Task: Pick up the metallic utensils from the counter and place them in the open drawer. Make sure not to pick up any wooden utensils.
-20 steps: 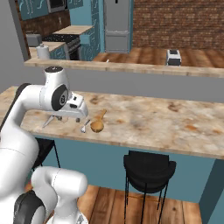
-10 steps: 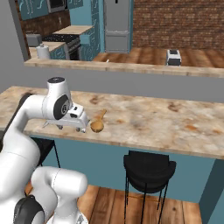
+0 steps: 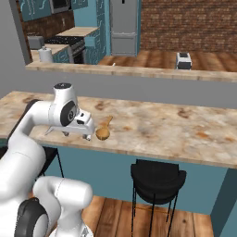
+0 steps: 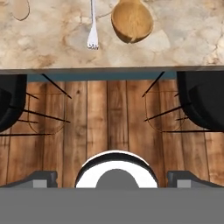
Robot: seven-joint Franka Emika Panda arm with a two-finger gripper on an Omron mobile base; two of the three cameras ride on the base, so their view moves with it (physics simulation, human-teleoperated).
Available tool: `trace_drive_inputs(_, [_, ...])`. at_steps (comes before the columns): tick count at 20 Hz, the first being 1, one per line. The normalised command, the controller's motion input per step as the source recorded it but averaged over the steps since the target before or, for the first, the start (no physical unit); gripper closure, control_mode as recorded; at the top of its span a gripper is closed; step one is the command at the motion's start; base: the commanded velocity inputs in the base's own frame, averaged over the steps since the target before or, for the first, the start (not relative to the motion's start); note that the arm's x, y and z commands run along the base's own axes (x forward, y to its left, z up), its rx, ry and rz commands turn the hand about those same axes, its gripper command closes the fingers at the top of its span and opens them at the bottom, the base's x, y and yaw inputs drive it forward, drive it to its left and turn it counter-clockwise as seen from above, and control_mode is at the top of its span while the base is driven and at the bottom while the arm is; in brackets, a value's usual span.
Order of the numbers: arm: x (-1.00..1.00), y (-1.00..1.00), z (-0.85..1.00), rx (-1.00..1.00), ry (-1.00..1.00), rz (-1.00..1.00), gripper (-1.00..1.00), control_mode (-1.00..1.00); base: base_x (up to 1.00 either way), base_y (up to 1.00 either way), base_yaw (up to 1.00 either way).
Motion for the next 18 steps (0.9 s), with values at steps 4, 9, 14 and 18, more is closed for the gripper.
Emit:
trace_drive_inputs(4, [0.40, 0.04, -0.26, 0.00, 0.08, 0.00, -1.00, -1.00, 0.00, 0.00, 0.00])
trace_drive_inputs(9, [0.33, 0.12, -0.32, 0.00, 0.10, 0.00, -1.00, -1.00, 0.00, 0.00, 0.00])
trace_drive_inputs(14, [0.15, 0.19, -0.35, 0.00, 0.10, 0.00, -1.00, -1.00, 0.00, 0.00, 0.00])
trace_drive_inputs(18, [0.16, 0.03, -0.26, 0.00, 0.08, 0.00, -1.00, -1.00, 0.00, 0.00, 0.00])
